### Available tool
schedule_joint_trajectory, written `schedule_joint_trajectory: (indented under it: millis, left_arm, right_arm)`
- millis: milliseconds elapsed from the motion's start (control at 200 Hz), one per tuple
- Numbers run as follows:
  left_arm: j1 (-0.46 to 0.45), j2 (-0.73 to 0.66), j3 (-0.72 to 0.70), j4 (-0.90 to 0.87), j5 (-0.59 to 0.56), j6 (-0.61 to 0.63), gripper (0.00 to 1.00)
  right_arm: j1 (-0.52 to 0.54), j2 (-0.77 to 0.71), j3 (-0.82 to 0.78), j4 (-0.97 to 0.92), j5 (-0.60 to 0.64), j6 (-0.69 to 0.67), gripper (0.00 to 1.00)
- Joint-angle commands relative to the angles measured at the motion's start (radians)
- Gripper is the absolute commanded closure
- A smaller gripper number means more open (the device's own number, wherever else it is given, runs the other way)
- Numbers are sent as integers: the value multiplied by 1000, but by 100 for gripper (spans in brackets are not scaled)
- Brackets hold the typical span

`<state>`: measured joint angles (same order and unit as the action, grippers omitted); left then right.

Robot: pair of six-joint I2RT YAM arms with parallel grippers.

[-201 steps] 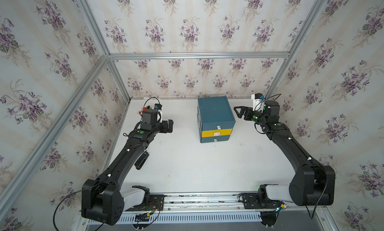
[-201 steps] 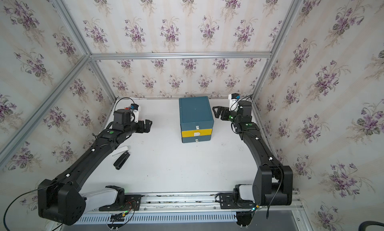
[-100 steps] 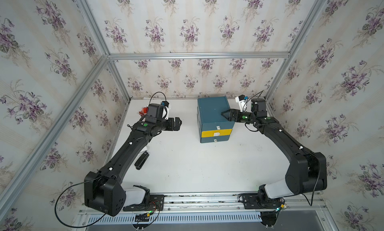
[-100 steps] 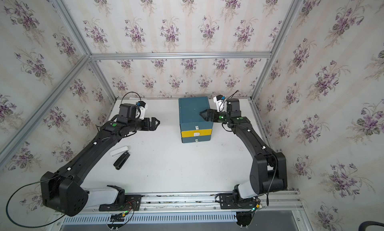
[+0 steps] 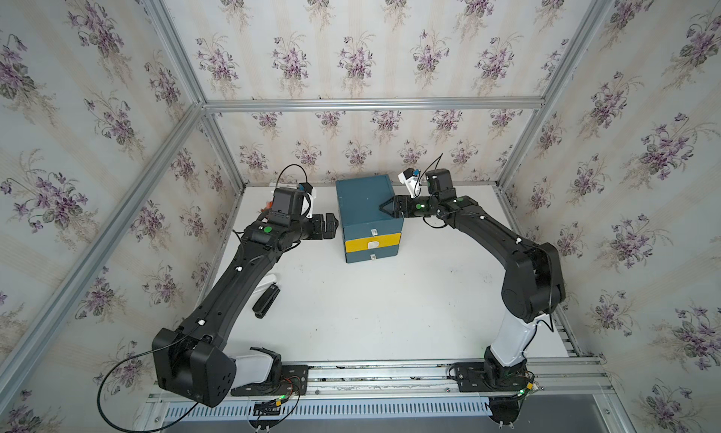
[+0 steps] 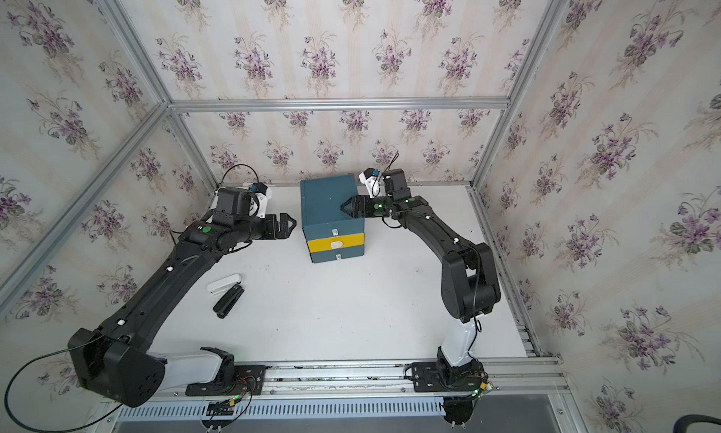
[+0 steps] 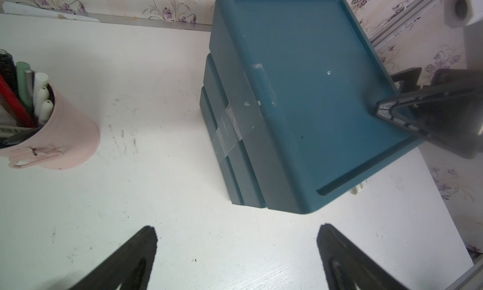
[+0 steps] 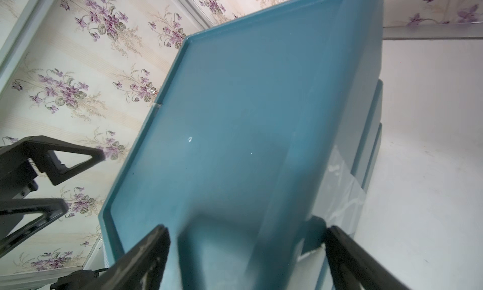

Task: Take the seed bags out of the drawer
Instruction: Move the storage box to the center of the board.

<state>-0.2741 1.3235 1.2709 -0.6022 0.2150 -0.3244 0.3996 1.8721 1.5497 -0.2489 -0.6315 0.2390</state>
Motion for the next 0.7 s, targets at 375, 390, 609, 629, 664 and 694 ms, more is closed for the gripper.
schedule_joint_trajectory:
  millis: [375,390,609,629,664,694]
  left_arm:
    - [3,182,108,26,80,-40,0]
    - [3,187,111,30,86,-44,0]
    - [-16,223,126,52,125,-81,2]
    - [-19,223,125,54,126,-84,3]
    - [-25,226,125,60,129,-89,3]
    - [-32,227,126,61,128,-95,3]
  right_arm:
    - [19,-114,75,-11,189,25,0]
    - [20,-127,66,-14,190,27,0]
    - [27,-325,-158,18,174,130,0]
    - [30,-346,-191,29,176,149,0]
    - [35,-378,-236,49,177,178,0]
    - [40,-405,-277,65,178,201,0]
